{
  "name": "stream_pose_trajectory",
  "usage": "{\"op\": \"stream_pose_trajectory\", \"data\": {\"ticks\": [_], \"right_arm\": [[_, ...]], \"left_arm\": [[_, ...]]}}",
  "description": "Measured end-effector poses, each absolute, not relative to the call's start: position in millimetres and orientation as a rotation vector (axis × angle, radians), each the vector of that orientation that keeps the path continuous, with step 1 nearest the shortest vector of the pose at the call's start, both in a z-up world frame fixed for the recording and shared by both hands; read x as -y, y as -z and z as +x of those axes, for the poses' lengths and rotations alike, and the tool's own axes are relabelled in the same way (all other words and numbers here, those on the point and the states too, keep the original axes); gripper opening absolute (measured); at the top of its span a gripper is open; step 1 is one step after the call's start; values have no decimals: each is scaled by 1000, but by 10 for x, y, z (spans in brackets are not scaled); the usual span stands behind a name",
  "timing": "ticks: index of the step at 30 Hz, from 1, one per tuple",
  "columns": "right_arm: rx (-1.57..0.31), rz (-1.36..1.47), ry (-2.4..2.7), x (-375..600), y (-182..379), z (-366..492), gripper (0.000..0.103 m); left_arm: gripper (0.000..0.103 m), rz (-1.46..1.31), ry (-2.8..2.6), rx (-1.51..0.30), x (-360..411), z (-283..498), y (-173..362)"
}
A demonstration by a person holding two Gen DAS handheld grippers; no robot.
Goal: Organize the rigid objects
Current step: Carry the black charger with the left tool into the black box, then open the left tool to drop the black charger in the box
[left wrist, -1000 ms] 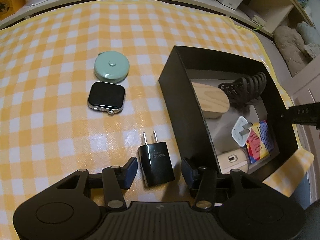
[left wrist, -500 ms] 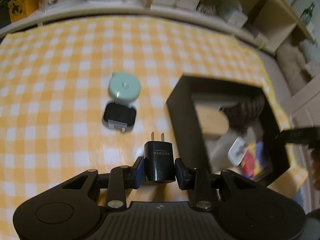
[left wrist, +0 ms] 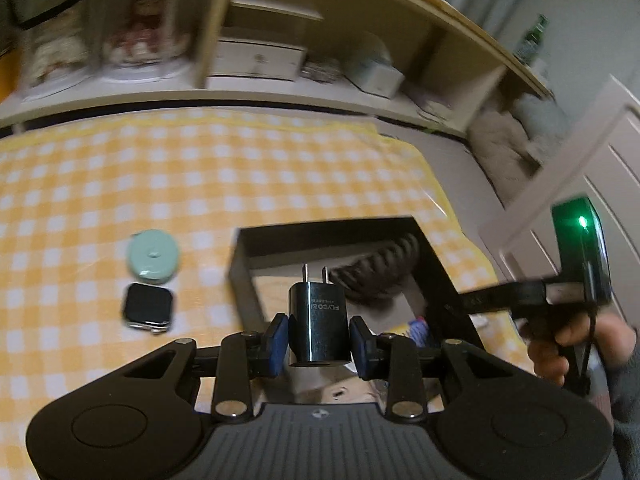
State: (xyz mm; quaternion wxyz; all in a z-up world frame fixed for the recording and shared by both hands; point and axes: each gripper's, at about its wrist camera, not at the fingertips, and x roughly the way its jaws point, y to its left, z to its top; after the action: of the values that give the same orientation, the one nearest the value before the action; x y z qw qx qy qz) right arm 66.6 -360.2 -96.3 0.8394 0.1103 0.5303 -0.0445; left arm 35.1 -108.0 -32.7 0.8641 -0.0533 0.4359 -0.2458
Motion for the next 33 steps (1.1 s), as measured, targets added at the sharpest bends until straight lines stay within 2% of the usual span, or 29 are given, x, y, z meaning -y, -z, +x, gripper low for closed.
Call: {"op": "stream_pose_trajectory", "data": {"ticks": [14,16,18,33], "right_arm": [[-1122,233,94,3600,960,666,6],[-1123,233,93,3600,963,665,6],[-1123,233,94,3601,962,668,6],[-1123,231,94,3597,958,669,6]], "left_arm": [[36,13,518,-937,1231,406,531],[44,26,538,-932,1243,393,523],[45,35,548,-932,1255,368,505],[46,35,550,-953,1235,351,476]]}}
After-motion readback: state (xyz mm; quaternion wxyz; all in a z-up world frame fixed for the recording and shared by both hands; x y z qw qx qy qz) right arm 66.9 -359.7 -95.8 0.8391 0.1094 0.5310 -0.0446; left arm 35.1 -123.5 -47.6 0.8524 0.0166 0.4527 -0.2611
